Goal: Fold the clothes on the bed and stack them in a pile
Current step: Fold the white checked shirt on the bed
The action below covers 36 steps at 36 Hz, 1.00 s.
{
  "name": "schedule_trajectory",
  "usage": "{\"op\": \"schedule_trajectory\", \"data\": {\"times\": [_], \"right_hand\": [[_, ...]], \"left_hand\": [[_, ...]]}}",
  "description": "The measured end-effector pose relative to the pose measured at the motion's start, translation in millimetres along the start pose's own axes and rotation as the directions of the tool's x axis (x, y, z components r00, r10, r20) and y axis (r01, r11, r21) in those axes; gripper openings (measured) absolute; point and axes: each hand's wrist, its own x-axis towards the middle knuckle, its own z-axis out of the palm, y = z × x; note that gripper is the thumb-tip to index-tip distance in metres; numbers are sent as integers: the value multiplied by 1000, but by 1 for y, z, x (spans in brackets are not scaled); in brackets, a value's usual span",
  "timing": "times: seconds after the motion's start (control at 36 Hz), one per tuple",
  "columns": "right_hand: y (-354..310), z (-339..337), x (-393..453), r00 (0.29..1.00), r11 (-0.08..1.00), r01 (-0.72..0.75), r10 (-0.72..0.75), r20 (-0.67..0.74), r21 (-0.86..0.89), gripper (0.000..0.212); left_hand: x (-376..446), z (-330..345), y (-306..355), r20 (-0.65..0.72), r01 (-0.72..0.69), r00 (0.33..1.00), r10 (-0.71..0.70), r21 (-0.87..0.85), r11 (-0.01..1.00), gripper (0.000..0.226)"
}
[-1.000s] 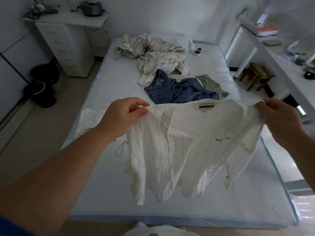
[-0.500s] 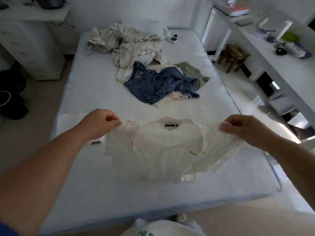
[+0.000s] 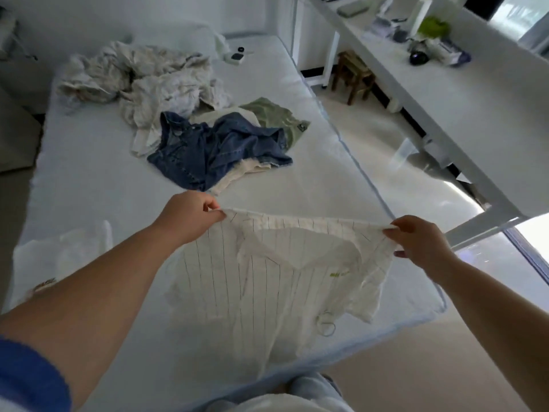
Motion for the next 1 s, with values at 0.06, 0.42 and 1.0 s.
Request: {"op": "schedule_trajectory", "data": {"times": [0.06, 0.42, 1.0], "right_hand": [[8, -17, 21, 992, 960, -122, 128, -8, 252, 10], [17, -146, 95, 849, 926, 165, 42, -527, 341, 10], [21, 6, 4, 934, 904, 355, -354, 49, -238, 29]], "left_hand": [[26, 15, 26, -5, -1, 1000, 1, 14, 1000, 18], [191, 72, 232, -162, -112, 979, 121, 67, 991, 29], [217, 52, 107, -139, -136, 984, 107, -213, 968, 16]]}}
